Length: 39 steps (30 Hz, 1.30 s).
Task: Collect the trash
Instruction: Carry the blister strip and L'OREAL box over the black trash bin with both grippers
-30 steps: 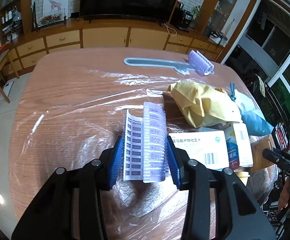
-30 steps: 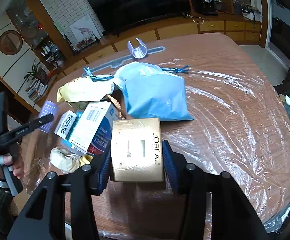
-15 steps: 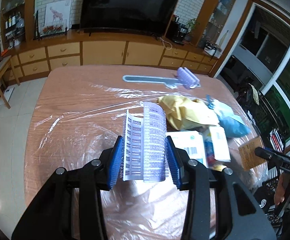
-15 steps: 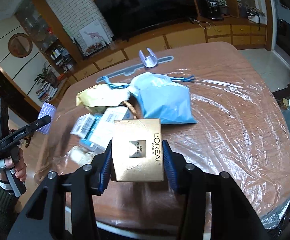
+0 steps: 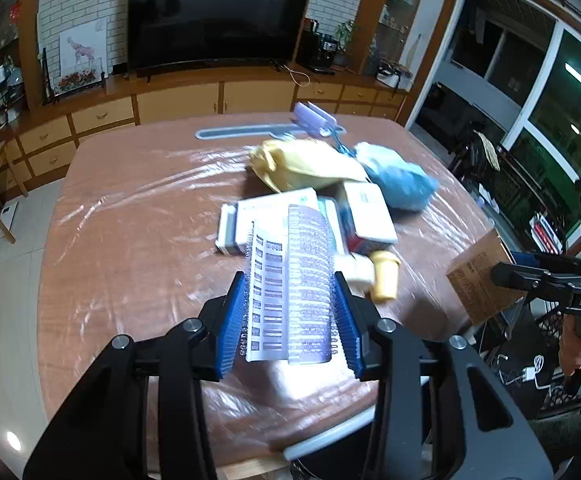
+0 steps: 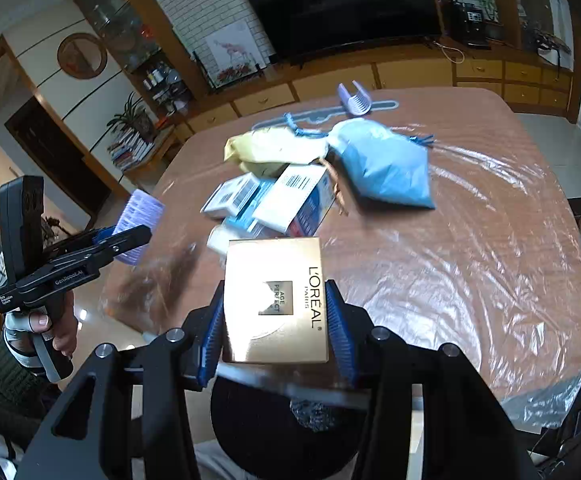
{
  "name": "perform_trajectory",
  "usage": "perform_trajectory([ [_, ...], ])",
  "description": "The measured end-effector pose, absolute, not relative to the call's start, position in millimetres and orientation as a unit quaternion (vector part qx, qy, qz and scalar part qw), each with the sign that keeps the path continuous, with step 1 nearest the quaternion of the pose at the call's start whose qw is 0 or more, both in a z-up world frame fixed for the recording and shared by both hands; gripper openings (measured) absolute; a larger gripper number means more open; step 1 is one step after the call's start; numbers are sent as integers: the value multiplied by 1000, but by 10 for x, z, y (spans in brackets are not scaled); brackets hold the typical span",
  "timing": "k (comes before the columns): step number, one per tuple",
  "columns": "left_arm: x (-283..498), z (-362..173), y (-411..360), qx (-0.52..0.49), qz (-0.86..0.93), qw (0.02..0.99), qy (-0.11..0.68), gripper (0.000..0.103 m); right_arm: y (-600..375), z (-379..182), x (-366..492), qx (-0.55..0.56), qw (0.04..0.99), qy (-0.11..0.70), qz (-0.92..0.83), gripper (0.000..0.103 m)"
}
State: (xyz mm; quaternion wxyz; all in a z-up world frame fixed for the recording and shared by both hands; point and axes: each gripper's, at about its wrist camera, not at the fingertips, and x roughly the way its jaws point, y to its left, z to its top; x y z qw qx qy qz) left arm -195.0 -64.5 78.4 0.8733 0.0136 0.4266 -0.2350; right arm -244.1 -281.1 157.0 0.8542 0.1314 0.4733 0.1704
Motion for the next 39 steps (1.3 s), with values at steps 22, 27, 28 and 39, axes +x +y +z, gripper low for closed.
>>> perform_trajectory([
  [22, -2798, 507, -1079, 61, -347, 807, 474, 44, -2670, 1382, -3144, 123, 816, 523, 215, 46],
  [27, -2890, 402, -1111, 71, -353, 797, 484, 44, -2643, 1277, -3230, 126, 806, 537, 214, 46],
  [28, -2904, 376, -1113, 72, -354, 795, 487, 44, -2640, 1258, -3235, 126, 805, 539, 214, 46],
  [39, -2977, 95, -1152, 85, -359, 774, 514, 44, -2544, 948, -3246, 114, 787, 571, 206, 46],
])
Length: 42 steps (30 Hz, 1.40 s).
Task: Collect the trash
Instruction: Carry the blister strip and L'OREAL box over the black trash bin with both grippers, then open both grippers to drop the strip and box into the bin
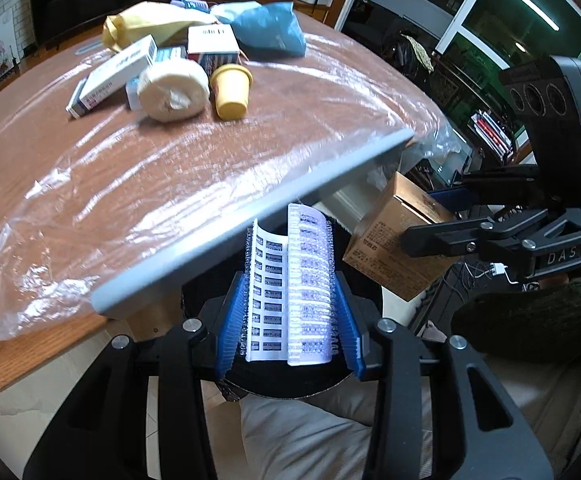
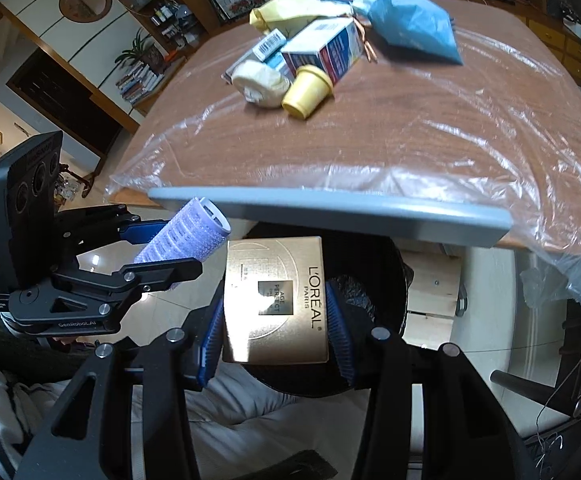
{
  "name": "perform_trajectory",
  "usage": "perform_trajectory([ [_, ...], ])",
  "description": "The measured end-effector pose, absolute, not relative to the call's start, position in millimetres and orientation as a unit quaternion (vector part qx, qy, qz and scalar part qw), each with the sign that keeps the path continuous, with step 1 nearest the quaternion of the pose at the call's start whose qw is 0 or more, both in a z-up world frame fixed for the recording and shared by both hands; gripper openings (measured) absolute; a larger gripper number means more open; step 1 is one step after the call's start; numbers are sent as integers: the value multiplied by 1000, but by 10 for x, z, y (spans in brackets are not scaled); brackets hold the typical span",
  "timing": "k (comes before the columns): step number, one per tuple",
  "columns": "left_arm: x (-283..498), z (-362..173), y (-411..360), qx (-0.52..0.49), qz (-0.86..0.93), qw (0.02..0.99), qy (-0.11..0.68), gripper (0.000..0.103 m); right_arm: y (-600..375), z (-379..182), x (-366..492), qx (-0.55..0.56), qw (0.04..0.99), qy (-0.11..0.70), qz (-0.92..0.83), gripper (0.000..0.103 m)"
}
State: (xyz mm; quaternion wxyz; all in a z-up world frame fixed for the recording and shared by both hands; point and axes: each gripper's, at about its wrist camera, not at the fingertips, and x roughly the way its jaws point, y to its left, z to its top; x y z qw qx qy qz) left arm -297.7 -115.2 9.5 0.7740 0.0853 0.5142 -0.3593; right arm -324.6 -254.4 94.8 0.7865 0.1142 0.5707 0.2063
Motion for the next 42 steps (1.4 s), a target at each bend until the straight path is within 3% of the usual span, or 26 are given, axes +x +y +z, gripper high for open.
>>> perform_trajectory([
  [42, -2987, -726, -1353, 143, -300, 761, 557, 44, -2237, 210, -3127, 40, 776, 603, 180, 46],
])
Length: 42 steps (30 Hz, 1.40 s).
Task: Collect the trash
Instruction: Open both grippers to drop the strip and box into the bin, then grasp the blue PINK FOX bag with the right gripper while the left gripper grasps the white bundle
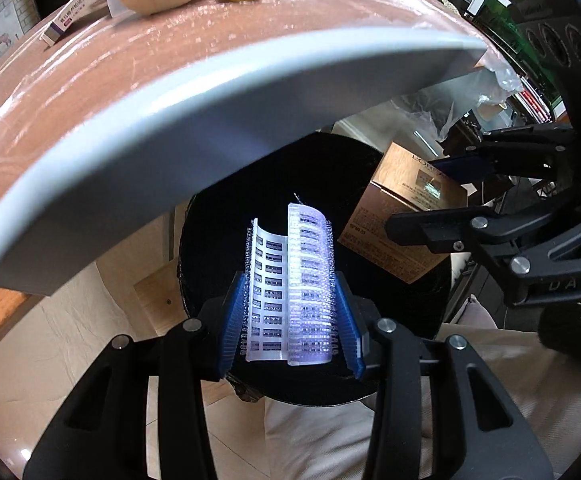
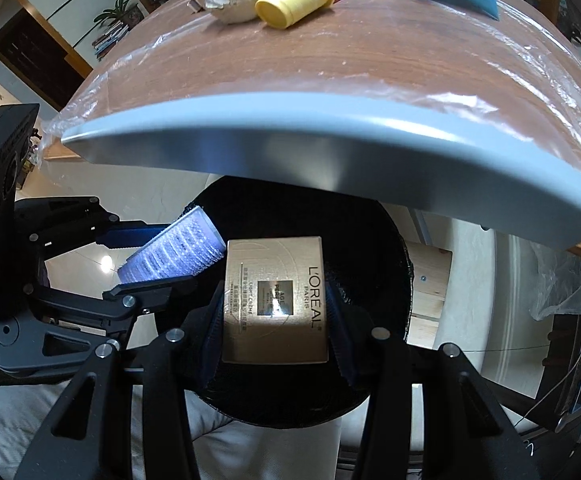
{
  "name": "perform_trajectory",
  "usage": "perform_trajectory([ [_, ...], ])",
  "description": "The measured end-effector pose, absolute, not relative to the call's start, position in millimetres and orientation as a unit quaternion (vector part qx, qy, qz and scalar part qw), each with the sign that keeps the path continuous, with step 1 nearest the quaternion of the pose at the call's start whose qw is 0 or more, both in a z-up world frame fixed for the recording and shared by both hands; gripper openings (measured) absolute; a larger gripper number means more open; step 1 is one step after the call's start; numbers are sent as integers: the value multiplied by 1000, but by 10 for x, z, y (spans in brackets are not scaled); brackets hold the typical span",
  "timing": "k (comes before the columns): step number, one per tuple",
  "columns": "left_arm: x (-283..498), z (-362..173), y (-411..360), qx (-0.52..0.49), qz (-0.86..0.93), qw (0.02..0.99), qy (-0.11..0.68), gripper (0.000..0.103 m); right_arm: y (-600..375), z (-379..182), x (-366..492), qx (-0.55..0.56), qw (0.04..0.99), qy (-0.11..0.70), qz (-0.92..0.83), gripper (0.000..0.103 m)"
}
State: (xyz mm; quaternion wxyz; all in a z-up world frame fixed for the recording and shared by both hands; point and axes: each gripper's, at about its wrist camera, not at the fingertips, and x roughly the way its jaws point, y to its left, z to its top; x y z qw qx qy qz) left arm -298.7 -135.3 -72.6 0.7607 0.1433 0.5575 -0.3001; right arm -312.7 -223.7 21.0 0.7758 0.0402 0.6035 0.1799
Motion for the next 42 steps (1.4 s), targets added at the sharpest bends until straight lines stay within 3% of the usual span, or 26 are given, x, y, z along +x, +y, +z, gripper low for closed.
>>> perform_trajectory([
  [26, -3018, -1100, -1528, 181, -293, 754, 559, 45, -2284, -208, -3104, 41, 769, 616, 165, 47],
  [28, -3017, -1063, -1523, 177, -294, 760, 552, 65, -2303, -214, -3108, 47, 768, 617, 164, 49],
  [31, -3020, -995, -1513, 159, -303, 767, 543, 73, -2325, -214, -3126, 59, 764, 620, 166, 61],
  [33, -3013, -988, -1514, 152, -303, 766, 545, 80, -2324, -183, -3145, 57, 766, 618, 167, 61],
  [39, -3075, -809, -1400, 144, -297, 781, 530, 80, -2387, 52, -3204, 43, 783, 600, 158, 61],
  [42, -3135, -523, -1291, 129, -295, 800, 507, 80, -2474, 444, -3310, 24, 811, 564, 151, 62],
])
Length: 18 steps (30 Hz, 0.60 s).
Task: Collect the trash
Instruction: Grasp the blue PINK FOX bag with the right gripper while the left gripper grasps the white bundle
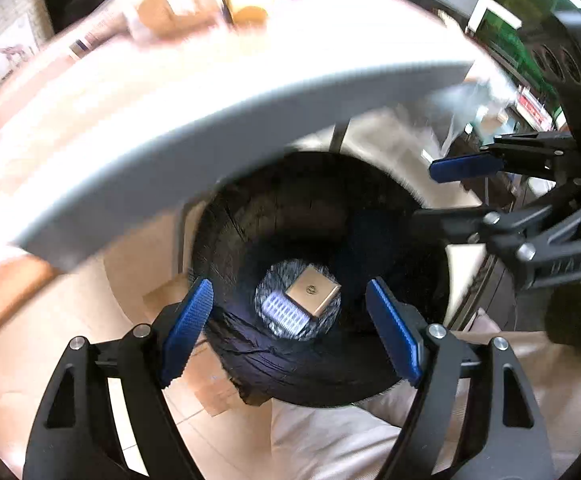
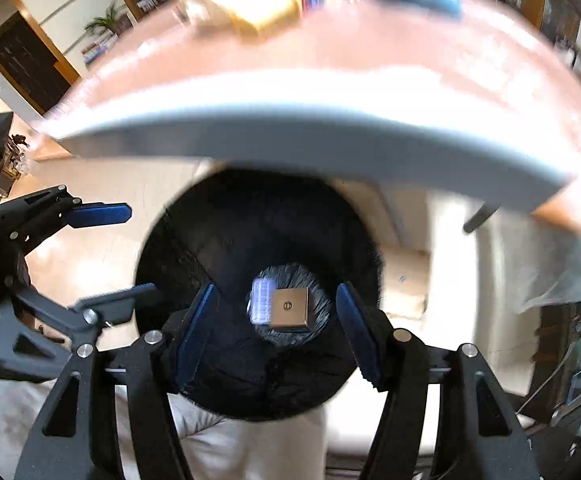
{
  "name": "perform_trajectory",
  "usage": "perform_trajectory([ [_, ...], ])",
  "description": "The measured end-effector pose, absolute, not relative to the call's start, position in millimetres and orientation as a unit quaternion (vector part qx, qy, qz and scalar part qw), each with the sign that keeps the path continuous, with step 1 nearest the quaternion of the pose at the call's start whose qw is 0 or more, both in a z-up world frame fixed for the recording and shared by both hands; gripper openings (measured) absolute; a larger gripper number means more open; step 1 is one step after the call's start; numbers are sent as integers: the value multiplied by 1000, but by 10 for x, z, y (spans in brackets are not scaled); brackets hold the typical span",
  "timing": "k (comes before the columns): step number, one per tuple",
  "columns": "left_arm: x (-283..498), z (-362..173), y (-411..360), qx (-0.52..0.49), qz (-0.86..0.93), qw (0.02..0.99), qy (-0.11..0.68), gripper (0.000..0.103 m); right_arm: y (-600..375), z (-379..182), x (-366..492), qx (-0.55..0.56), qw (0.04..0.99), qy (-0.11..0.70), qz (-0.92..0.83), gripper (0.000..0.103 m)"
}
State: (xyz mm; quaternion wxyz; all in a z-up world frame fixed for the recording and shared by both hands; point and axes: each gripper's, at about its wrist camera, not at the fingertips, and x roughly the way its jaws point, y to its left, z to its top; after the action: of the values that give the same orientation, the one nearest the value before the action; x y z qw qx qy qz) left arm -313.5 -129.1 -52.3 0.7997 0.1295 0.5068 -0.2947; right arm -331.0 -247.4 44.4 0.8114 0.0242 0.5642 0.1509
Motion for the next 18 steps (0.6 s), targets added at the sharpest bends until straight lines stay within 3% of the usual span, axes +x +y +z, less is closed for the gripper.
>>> perform_trajectory([
  [3, -3195, -72, -1154, 101, -294, 831, 462, 81, -2552, 888, -3408, 27, 843, 516, 149, 75],
  [5, -3178, 285, -1086, 68, -283, 860, 419, 89, -2648, 1240, -3416, 42, 871, 466, 147, 84],
  [6, -3164, 442, -1037, 54, -275, 875, 395, 96, -2702, 1450, -3402, 53, 890, 429, 144, 95],
  [7, -3141, 651, -980, 32, -259, 899, 351, 101, -2746, 1594, -3384, 61, 904, 398, 142, 99],
  [10, -2972, 888, -971, -4, -217, 929, 299, 101, -2813, 1910, -3181, 67, 934, 328, 127, 99],
  [14, -2488, 778, -1112, 1, -199, 906, 374, 101, -2902, 1840, -2670, 70, 921, 377, 74, 99],
  [18, -2263, 647, -1277, 54, -167, 906, 385, 101, -3022, 1785, -2304, 72, 918, 385, 68, 99],
])
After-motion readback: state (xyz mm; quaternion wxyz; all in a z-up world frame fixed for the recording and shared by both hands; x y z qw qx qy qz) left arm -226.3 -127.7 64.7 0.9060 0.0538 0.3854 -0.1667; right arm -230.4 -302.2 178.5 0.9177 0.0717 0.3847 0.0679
